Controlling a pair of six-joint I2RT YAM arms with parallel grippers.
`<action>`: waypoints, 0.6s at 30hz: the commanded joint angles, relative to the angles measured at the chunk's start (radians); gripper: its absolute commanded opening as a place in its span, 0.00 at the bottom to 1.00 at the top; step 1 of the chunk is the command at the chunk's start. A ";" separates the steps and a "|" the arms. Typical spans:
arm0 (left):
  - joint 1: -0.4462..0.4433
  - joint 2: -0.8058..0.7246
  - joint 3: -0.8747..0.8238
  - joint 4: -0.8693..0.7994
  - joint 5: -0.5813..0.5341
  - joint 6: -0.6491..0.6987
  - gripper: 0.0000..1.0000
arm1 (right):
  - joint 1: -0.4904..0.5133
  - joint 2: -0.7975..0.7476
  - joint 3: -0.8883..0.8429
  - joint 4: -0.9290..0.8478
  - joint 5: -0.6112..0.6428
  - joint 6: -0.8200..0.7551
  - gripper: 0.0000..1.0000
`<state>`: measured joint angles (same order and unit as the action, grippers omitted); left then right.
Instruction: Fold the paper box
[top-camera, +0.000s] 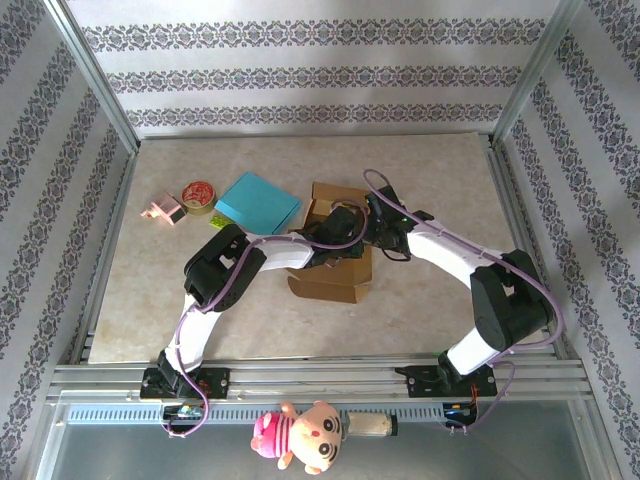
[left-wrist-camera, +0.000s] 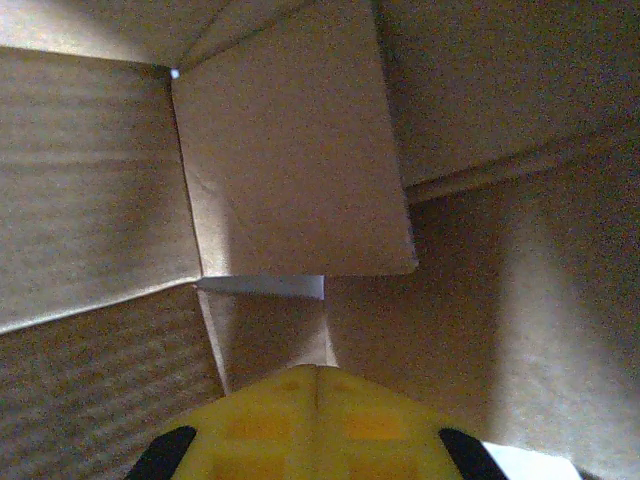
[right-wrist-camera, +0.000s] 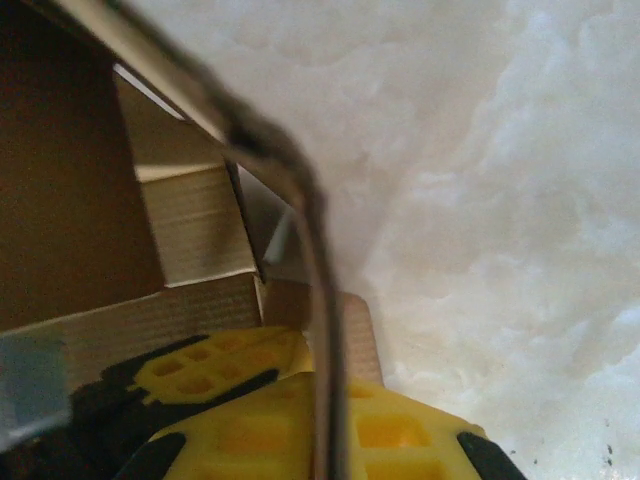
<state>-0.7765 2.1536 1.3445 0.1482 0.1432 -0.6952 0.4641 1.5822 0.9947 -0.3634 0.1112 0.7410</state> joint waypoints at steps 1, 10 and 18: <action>0.010 -0.035 -0.038 0.078 0.007 -0.029 0.00 | 0.016 -0.016 -0.044 -0.001 0.038 0.034 0.10; 0.010 -0.256 -0.215 0.182 -0.056 0.003 0.35 | 0.018 -0.028 -0.049 0.014 0.053 0.021 0.10; 0.011 -0.328 -0.280 -0.076 -0.186 0.074 0.31 | 0.024 -0.002 -0.036 0.020 0.043 0.021 0.10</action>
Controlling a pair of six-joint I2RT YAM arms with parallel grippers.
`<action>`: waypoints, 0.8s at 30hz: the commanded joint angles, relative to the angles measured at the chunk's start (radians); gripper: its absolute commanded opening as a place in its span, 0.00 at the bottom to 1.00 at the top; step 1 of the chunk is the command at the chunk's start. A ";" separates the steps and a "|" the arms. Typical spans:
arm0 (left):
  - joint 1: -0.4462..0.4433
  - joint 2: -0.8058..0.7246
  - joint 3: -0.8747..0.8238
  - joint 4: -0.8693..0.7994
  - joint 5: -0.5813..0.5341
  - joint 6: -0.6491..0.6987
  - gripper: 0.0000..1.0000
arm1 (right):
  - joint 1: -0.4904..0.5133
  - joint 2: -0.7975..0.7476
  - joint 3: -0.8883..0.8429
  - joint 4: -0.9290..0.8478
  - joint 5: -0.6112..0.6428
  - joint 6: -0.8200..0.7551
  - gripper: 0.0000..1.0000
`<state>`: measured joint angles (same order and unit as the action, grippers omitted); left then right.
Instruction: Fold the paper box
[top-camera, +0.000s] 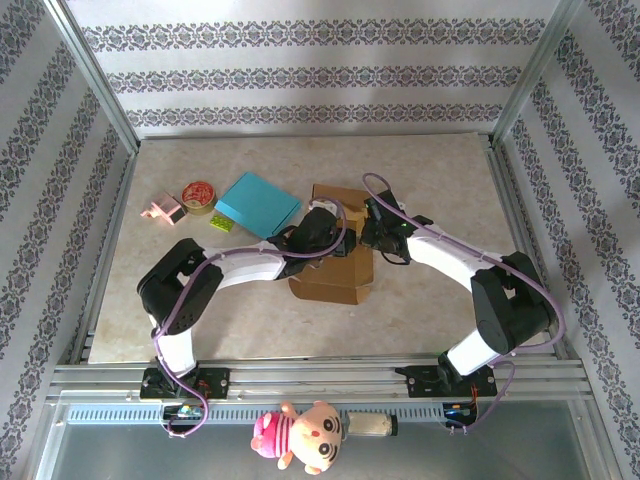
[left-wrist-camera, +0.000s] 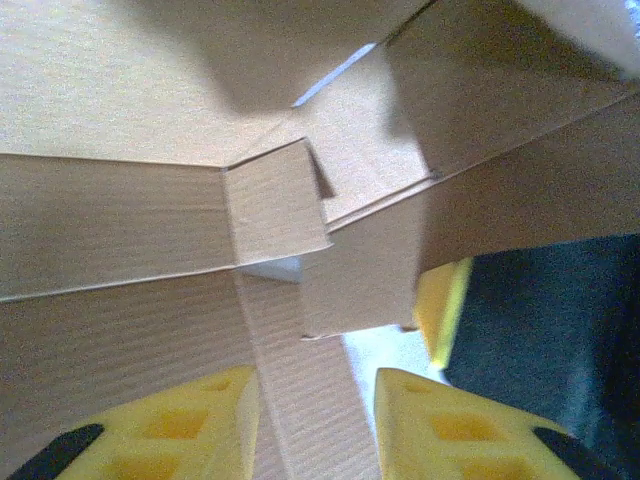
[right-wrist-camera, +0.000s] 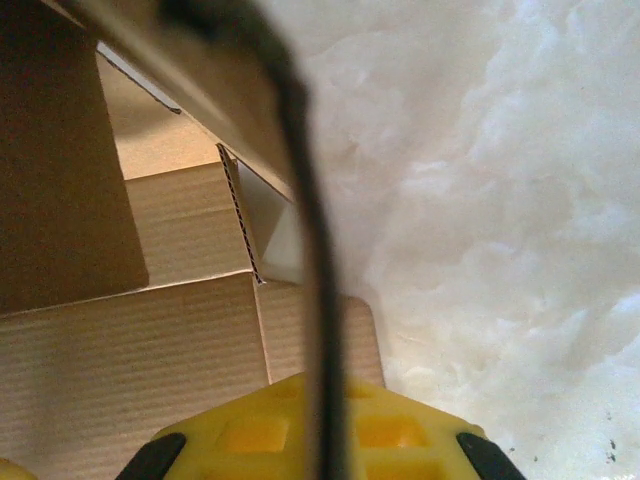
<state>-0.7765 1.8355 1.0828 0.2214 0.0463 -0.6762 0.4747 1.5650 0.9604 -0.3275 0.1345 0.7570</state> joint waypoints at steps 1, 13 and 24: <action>0.011 -0.004 -0.018 -0.180 -0.113 0.070 0.29 | 0.015 0.018 0.003 -0.017 0.018 0.004 0.10; 0.020 0.152 -0.003 -0.075 0.046 0.084 0.11 | 0.067 0.024 0.072 -0.015 -0.050 0.079 0.15; 0.019 -0.150 -0.143 0.028 -0.039 0.047 0.38 | 0.102 0.117 0.056 0.103 0.019 0.105 0.11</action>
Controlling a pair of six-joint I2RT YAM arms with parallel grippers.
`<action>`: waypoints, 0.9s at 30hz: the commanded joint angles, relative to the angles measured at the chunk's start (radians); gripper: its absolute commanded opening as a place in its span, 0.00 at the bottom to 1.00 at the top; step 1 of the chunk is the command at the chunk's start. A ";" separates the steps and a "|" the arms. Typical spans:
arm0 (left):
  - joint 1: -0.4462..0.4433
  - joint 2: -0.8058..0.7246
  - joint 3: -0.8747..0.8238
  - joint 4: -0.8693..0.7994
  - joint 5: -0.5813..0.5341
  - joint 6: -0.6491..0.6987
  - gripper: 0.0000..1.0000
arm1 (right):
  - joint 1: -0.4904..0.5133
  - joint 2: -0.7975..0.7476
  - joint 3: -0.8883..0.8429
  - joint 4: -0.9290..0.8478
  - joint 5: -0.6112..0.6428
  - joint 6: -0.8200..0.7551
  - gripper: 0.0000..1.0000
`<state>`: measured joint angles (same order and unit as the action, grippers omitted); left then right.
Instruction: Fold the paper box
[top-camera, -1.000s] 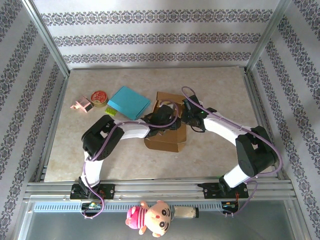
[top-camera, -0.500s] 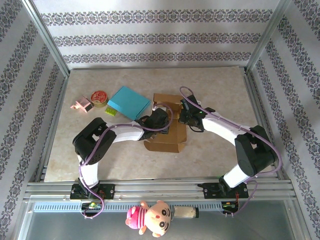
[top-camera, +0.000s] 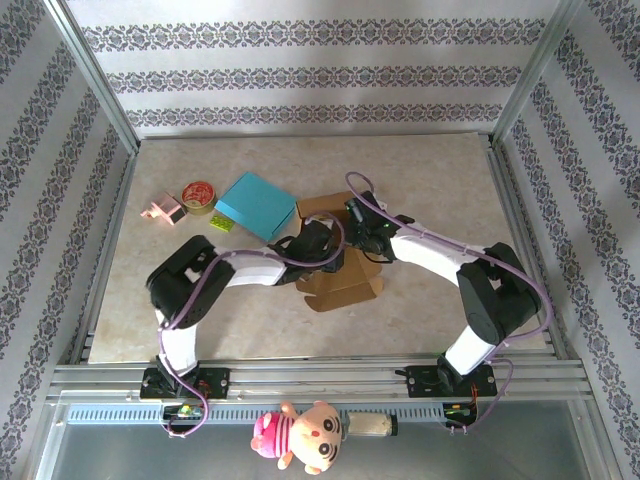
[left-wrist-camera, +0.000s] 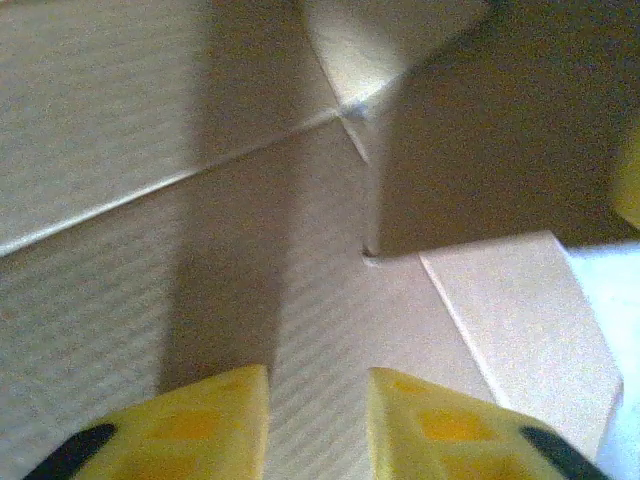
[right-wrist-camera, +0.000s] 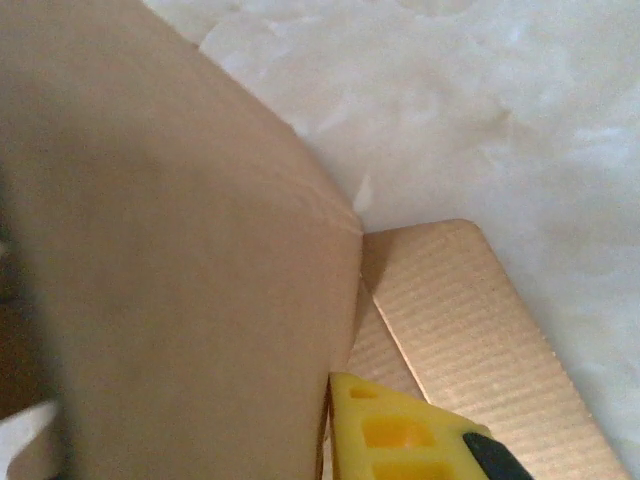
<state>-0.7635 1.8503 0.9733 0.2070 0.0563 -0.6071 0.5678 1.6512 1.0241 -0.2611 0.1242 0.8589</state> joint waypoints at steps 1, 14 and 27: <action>0.006 -0.225 -0.051 0.029 -0.059 -0.026 0.38 | 0.009 0.037 -0.010 0.041 0.027 0.002 0.11; 0.253 -0.390 0.177 -0.451 -0.009 -0.236 0.44 | 0.017 0.028 -0.015 0.056 0.045 -0.023 0.10; 0.253 -0.401 0.060 -0.305 0.112 -0.335 0.76 | 0.023 0.051 0.018 0.041 0.053 -0.047 0.10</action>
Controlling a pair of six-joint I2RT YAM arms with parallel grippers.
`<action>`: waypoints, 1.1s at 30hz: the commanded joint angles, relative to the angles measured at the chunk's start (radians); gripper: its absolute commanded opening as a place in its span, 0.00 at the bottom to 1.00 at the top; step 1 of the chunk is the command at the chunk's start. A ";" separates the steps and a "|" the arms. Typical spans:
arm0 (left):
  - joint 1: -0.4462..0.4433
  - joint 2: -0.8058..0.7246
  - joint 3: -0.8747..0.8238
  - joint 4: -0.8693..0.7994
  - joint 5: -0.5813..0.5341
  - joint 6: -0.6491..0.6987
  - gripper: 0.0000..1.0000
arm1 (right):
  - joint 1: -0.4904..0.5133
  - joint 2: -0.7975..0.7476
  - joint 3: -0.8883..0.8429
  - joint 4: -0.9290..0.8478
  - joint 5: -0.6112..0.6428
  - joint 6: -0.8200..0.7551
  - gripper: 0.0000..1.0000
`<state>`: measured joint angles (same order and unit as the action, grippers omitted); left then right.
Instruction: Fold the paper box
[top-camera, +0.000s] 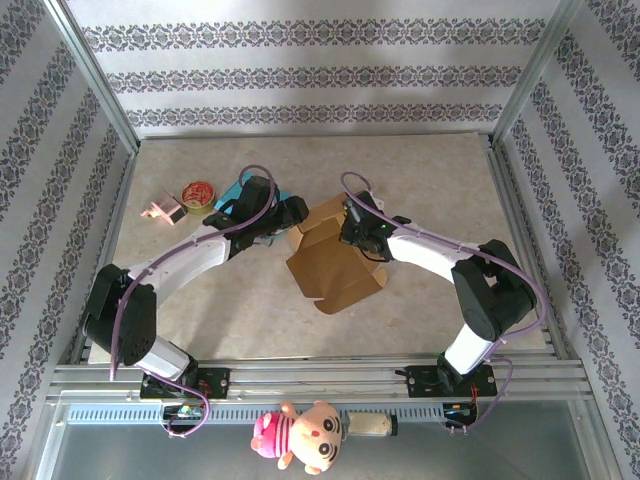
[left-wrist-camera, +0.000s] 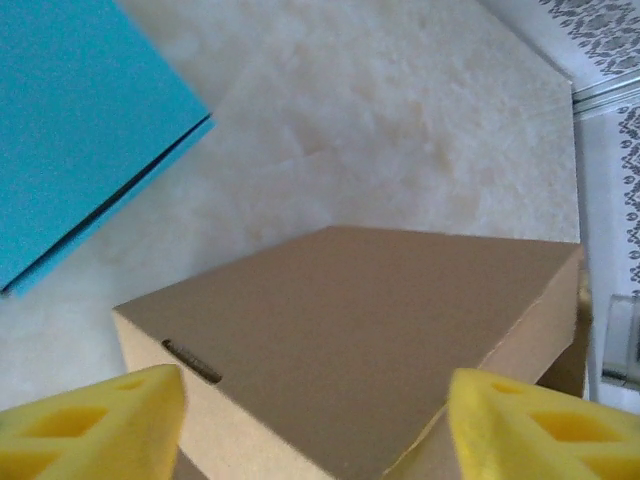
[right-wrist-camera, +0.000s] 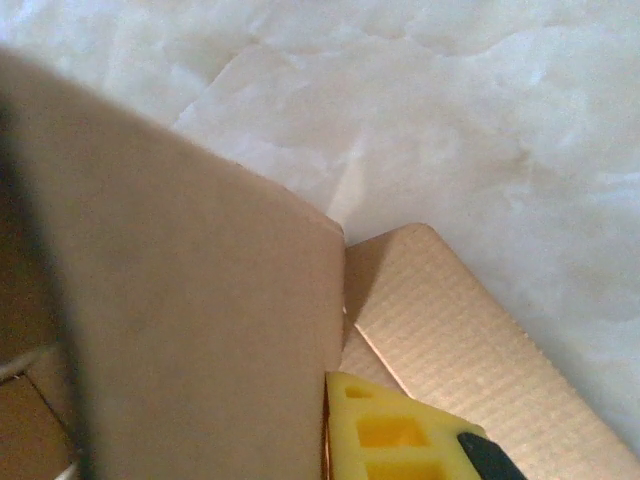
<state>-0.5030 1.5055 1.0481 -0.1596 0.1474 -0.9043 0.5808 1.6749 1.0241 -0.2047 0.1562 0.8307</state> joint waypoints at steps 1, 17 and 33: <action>-0.008 -0.060 -0.009 0.053 0.025 -0.030 0.79 | 0.010 0.031 0.020 -0.019 0.019 -0.018 0.10; -0.021 0.026 -0.020 0.083 0.050 -0.111 0.59 | 0.020 0.049 0.044 -0.011 -0.019 -0.044 0.16; -0.008 0.092 0.026 0.031 -0.005 -0.055 0.50 | -0.178 -0.381 0.025 -0.129 -0.533 -0.627 0.87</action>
<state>-0.5102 1.5688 1.0542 -0.0834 0.1516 -0.9909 0.4625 1.3758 1.0519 -0.3088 -0.2455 0.3458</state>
